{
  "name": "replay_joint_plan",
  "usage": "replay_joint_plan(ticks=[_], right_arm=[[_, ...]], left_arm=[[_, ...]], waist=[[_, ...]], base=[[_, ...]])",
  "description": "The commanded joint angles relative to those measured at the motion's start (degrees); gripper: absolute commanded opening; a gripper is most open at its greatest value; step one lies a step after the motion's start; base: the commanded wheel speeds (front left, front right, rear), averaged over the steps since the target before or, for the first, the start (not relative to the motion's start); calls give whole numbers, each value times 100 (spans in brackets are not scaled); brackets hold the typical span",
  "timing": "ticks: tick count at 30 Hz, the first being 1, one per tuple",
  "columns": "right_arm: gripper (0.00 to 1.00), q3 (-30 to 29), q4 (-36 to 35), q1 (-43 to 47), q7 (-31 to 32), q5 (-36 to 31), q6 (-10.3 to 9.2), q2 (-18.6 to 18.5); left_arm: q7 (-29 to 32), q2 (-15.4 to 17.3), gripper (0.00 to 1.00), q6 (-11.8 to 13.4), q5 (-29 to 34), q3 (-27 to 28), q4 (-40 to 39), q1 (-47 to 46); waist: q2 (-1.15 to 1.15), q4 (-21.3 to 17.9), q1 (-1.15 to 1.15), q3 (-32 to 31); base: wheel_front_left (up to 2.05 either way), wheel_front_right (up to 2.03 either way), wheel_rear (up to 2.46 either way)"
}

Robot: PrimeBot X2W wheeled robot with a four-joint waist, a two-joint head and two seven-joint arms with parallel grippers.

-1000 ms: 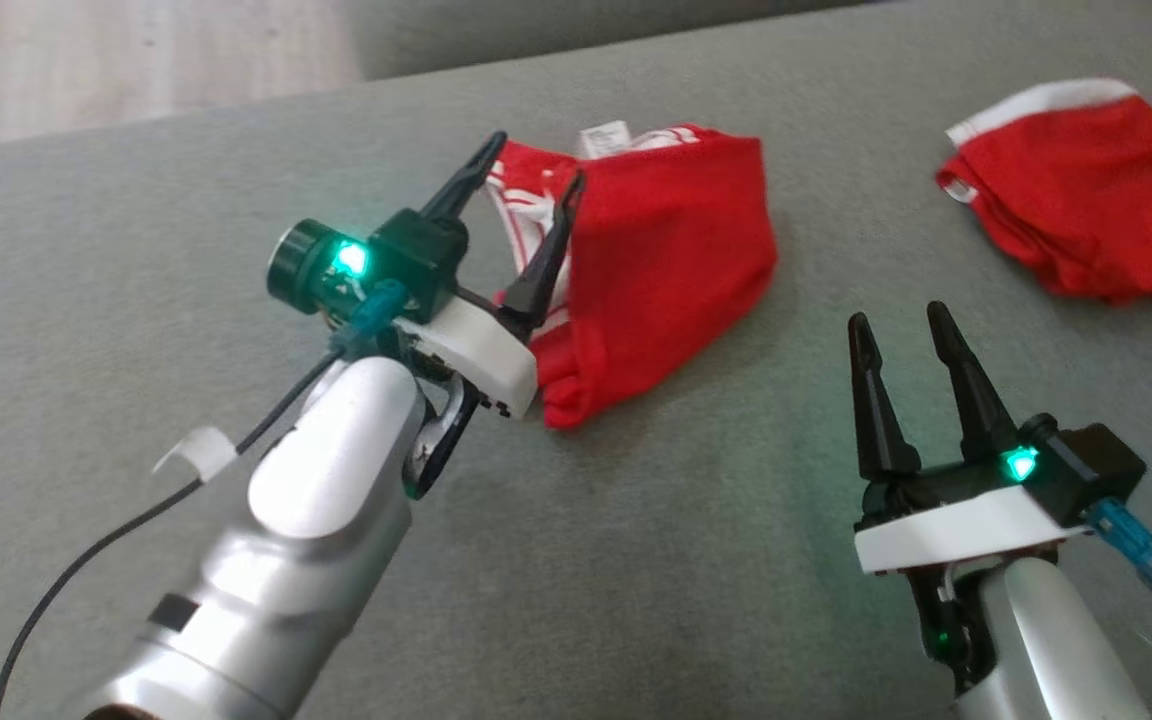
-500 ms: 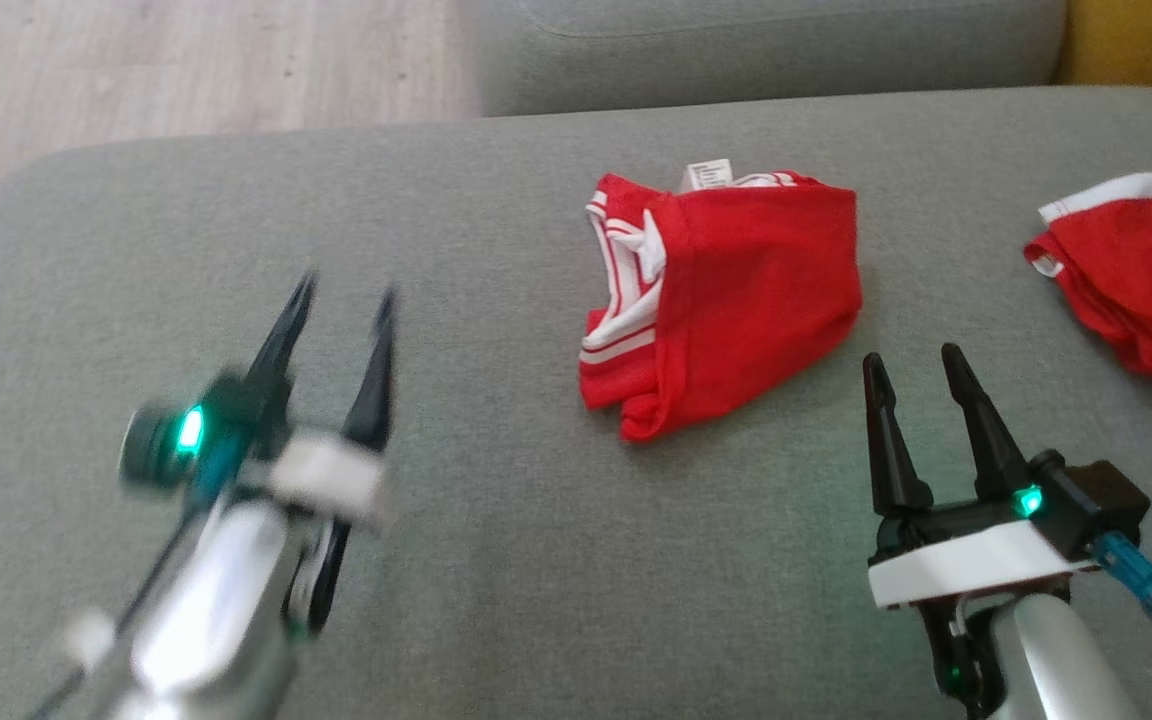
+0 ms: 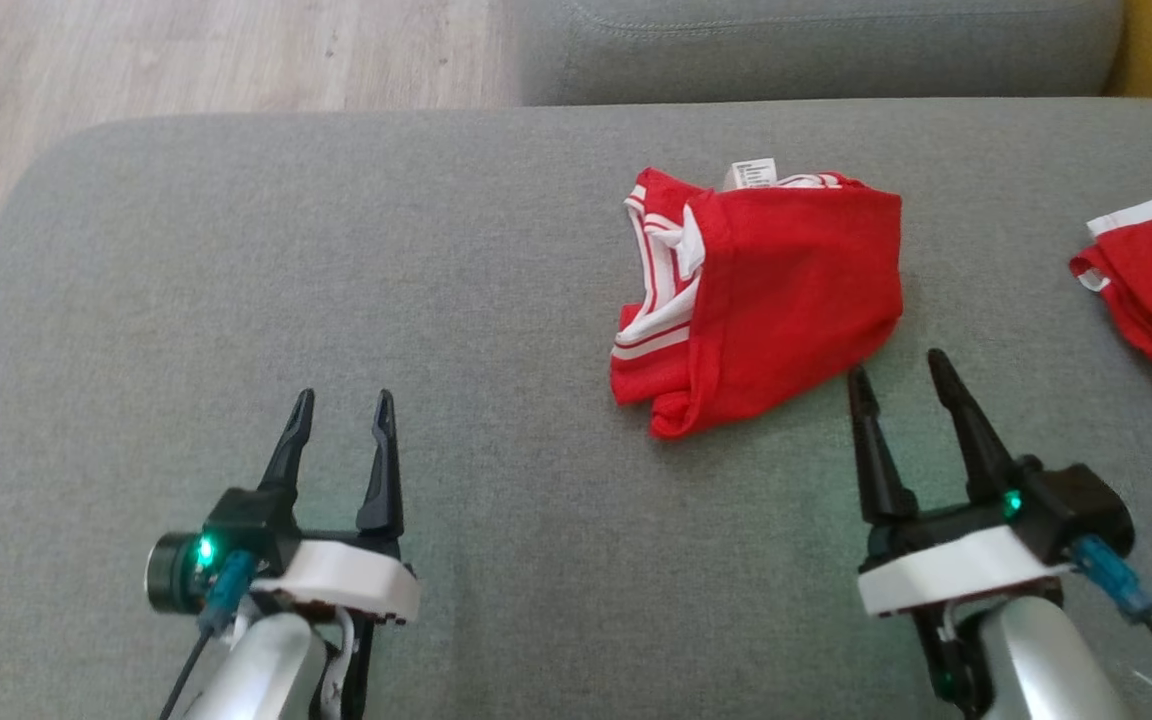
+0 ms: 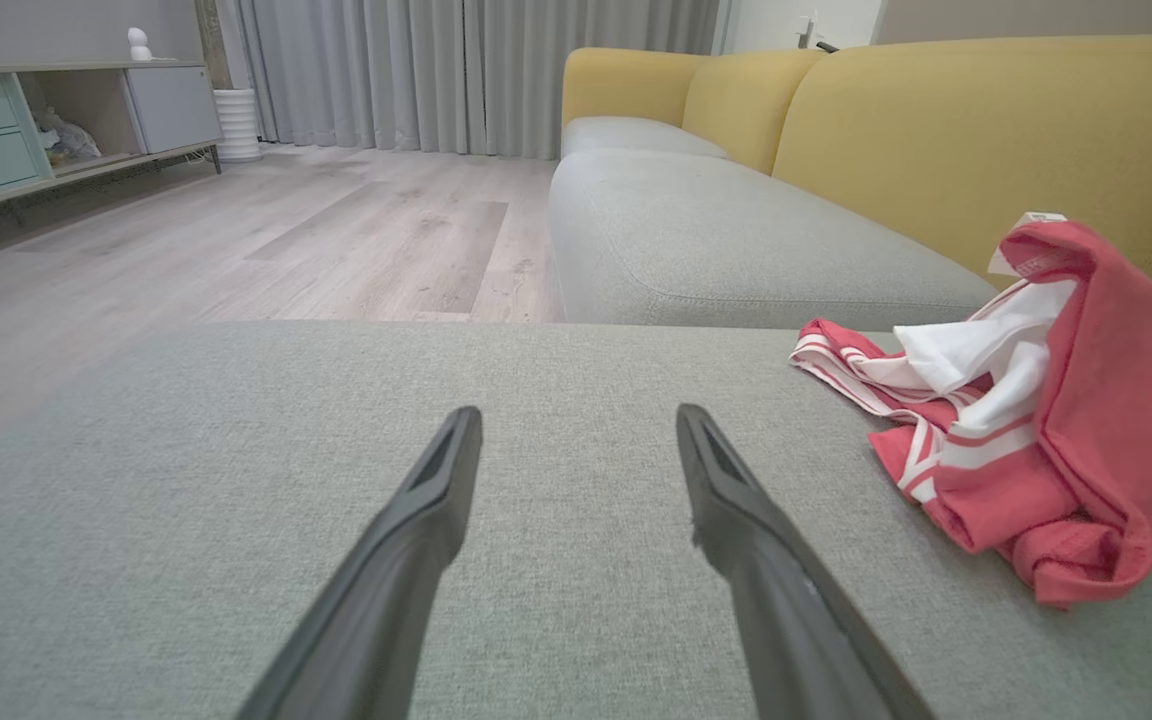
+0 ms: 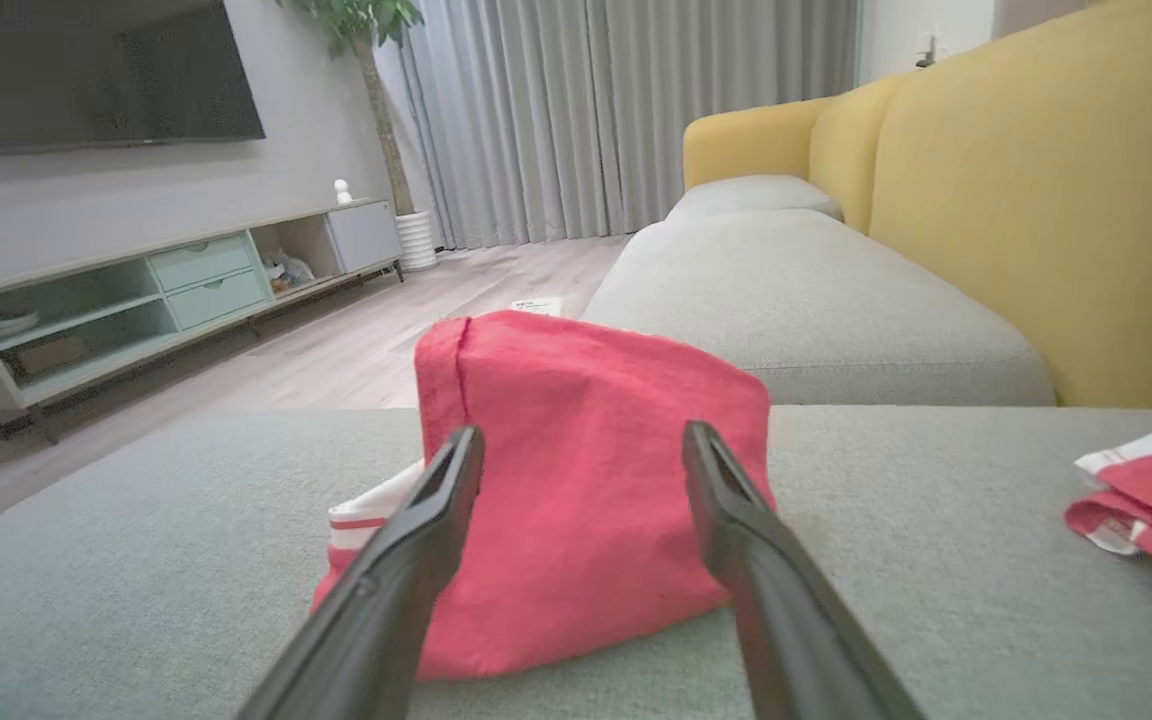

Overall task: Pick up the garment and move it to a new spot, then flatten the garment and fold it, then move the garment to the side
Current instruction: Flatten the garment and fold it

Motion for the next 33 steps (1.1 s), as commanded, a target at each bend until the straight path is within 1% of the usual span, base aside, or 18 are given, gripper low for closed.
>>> replay_joint_plan(ticks=[1,5,8,10,12,17,22,24,25,26,29,33], right_arm=[[100,179,-201,-275,-61,-62,-4,-14],[100,471,-117,-685,-33,-375,-4,-14],[100,562,103,-1113,265,-667,-4,-14],[100,588,274,-1399,477,-667,-4,-14],[100,609,505,-1696,705,-901,-4,-14],[100,518,1054,-2211,1121,-1475,-4,-14],[100,346,1490,-2443,1263,-1896,-4,-14],[100,232,1609,-2482,1268,-1963,-4,-14],[30,174,1664,-2508,1177,-1866,-4,-14],[0,174,1672,-2517,1103,-1807,-4,-14],[0,171,1674,-2508,898,-1620,-4,-14],[0,18,1587,-2448,576,-1293,-4,-14]], left_arm=[[-69,52,100,-12,45,233,-177,-297],[-70,-28,100,-94,112,273,-162,-351],[-70,-113,100,-164,149,285,-112,-384],[-70,-191,100,-213,171,291,-80,-419],[-70,-273,100,-272,177,292,-22,-433],[-70,-412,100,-395,220,312,114,-498],[-71,-512,100,-471,282,404,157,-525],[-71,-551,100,-498,311,429,176,-520],[-71,-583,100,-524,341,456,194,-512],[-71,-596,100,-532,356,477,199,-505],[-71,-611,100,-554,383,575,215,-459],[-71,-603,100,-608,434,679,245,-405]], waist=[[0,19,0,18],[0,97,0,86],[0,205,0,157],[0,302,0,208],[0,392,0,248],[0,617,0,344],[0,750,0,423],[0,779,0,441],[0,792,0,448],[0,784,0,446],[0,688,0,410],[0,490,0,309]], base=[[0,0,0],[0,0,0],[0,0,0],[0,0,0],[0,0,0],[0,0,0],[0,0,0],[0,0,0],[0,0,0],[0,0,0],[0,0,0],[0,0,0]])
